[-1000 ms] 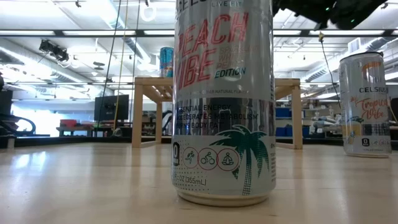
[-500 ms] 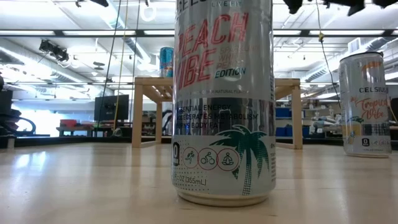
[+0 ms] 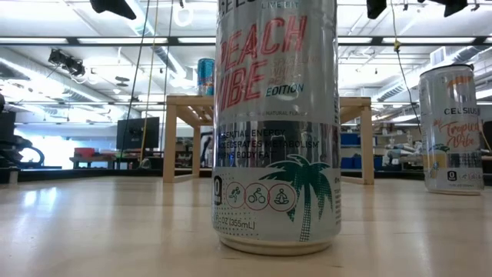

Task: Place canned beverage on shelf
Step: Put the top white and yellow soda can on the shelf

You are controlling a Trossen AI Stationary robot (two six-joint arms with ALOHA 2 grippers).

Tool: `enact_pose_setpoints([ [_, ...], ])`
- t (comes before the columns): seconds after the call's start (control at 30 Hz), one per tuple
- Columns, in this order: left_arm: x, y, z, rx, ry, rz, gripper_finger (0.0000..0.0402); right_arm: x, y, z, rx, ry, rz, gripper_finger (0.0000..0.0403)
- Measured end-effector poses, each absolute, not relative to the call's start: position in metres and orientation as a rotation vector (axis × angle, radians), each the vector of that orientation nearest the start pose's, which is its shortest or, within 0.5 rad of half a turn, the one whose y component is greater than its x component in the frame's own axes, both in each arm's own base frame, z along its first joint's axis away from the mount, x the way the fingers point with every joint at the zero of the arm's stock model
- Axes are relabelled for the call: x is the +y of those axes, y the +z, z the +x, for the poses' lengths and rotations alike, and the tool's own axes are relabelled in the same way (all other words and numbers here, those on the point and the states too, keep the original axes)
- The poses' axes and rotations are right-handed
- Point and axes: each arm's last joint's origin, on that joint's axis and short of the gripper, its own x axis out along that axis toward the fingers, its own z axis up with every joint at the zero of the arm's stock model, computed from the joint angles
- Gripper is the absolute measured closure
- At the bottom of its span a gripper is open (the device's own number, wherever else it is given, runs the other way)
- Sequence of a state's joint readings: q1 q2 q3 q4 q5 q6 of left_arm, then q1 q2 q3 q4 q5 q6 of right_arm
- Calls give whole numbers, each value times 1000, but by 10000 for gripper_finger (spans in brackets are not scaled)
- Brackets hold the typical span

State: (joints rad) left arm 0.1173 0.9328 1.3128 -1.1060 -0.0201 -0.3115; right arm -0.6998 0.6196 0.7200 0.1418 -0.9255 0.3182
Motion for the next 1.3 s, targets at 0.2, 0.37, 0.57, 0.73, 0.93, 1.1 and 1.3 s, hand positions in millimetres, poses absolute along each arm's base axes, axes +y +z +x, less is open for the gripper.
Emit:
enact_pose_setpoints([
  [0.2, 17, 401, 141, 666, 239, -331, 21, -61, 357, 109, -81, 288, 193, 32],
  [0.37, 17, 402, 142, 648, 244, -354, 21, -60, 357, 109, -75, 322, 167, 32],
  [0.57, 17, 402, 142, 643, 262, -403, 21, -59, 358, 108, -95, 328, 58, 29],
  [0.73, 17, 402, 142, 642, 263, -407, 21, -58, 358, 107, -87, 348, 90, 29],
  [0.93, 18, 404, 144, 617, 259, -406, 21, -54, 353, 105, -6, 448, 243, 29],
  [1.1, 18, 405, 145, 599, 254, -402, 21, -48, 343, 97, 51, 418, 268, 30],
  [1.3, 18, 406, 145, 591, 252, -402, 21, -34, 343, 81, 33, 394, 223, 30],
])
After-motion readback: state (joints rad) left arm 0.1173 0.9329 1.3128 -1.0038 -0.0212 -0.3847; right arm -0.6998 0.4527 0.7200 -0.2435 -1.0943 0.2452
